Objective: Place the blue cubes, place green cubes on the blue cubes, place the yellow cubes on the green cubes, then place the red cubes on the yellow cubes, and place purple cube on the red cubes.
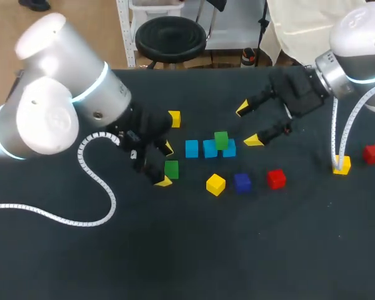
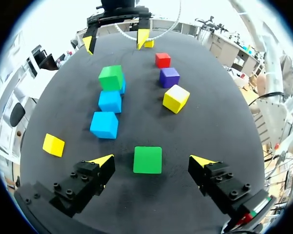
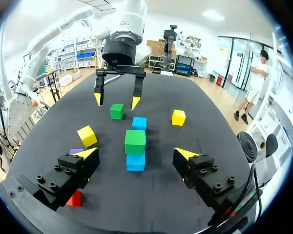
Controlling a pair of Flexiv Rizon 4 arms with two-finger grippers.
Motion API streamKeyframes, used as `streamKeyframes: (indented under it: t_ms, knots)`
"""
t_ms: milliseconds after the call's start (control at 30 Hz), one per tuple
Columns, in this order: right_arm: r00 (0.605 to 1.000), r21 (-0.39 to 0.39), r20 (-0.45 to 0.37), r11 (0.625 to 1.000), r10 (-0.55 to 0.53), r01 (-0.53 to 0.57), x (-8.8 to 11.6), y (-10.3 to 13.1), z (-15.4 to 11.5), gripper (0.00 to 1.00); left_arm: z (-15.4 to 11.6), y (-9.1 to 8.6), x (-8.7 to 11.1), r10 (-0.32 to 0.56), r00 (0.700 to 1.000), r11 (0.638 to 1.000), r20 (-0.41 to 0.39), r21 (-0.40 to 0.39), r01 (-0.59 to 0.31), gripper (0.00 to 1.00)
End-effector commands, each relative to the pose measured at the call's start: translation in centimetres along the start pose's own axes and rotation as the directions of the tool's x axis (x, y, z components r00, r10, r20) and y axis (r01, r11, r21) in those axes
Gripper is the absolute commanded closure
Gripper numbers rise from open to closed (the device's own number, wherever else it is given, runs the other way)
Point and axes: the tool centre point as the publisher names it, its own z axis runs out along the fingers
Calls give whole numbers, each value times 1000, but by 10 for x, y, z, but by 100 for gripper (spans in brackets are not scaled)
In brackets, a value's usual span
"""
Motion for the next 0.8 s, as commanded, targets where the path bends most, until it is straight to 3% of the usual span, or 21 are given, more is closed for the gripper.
streamKeyframes:
  t_ms: [33, 400, 433, 467, 500, 533, 600, 800]
  knots:
    - [1000, 2, 1, 1000, -1, 1, 0, 1, -1, 0, 3, 1, -1, -13, 1000, 1000, -20, 1, 13, 0]
    - [1000, 2, 1, 1000, -1, 1, 0, 1, -1, 0, 10, 2, 0, -33, 999, 999, -28, -2, 33, 0]
    - [1000, 2, 1, 1000, -1, 1, 0, 1, -1, 0, 10, 2, 0, -33, 999, 999, -26, -2, 33, 4]
    - [1000, 2, 1, 1000, -1, 1, 0, 1, -1, 0, 12, 2, 0, -32, 999, 999, -26, -1, 32, 34]
    - [1000, 2, 1, 1000, -1, 1, 0, 1, -1, 0, 13, 3, -1, -34, 999, 999, -17, 3, 34, 53]
    - [1000, 2, 1, 1000, -1, 1, 0, 1, -1, 0, 13, 4, -1, -32, 999, 999, -8, 4, 32, 61]
    - [1000, 2, 1, 1000, -1, 1, 0, 1, -1, 0, 15, 5, -2, -29, 1000, 1000, -9, 6, 29, 100]
    - [1000, 2, 1, 1000, -1, 1, 0, 1, -1, 0, 18, 8, 1, -40, 999, 999, -15, -22, 40, 100]
